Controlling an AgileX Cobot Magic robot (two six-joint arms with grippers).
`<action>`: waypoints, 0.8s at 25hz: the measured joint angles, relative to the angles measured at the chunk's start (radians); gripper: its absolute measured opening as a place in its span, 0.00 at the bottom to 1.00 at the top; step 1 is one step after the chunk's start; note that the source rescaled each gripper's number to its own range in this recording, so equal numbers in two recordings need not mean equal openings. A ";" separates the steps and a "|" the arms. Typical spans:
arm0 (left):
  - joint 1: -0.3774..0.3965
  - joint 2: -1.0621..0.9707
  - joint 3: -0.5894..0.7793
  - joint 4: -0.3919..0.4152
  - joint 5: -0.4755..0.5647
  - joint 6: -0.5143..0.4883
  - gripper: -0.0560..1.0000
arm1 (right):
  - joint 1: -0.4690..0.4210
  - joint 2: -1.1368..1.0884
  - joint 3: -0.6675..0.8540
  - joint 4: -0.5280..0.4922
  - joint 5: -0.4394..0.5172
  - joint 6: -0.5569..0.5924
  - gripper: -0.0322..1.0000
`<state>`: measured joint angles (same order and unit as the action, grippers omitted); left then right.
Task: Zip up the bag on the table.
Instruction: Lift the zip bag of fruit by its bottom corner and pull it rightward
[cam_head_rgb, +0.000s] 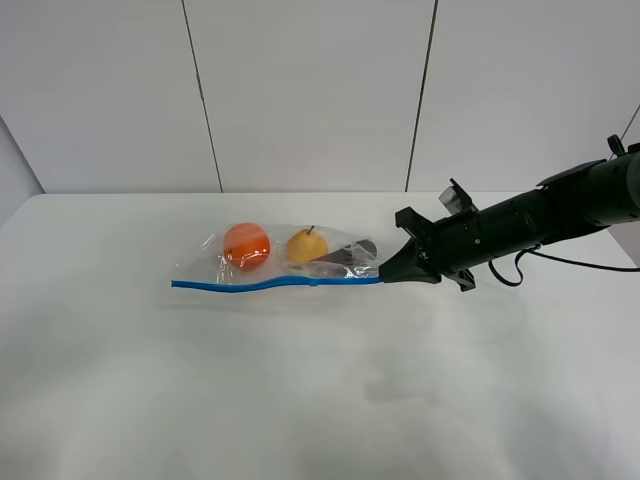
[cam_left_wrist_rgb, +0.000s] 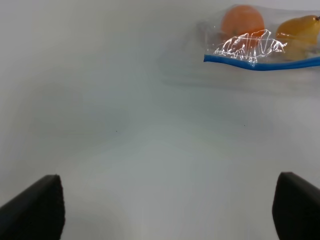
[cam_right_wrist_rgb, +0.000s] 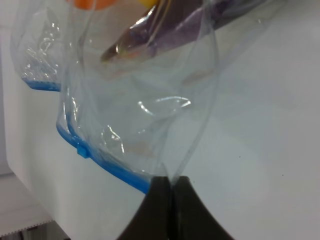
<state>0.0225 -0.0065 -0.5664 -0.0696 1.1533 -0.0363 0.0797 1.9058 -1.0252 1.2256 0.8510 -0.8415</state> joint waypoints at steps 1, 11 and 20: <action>0.000 0.000 0.000 0.000 0.000 0.000 1.00 | 0.000 0.000 0.000 0.000 0.004 -0.005 0.03; 0.000 0.000 0.000 0.000 0.000 0.000 1.00 | 0.000 0.001 -0.033 -0.003 0.106 -0.013 0.03; 0.000 0.000 0.000 0.000 0.000 0.000 1.00 | 0.000 0.001 -0.128 0.022 0.206 0.011 0.03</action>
<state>0.0225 -0.0065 -0.5664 -0.0696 1.1533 -0.0360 0.0797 1.9066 -1.1533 1.2480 1.0571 -0.8302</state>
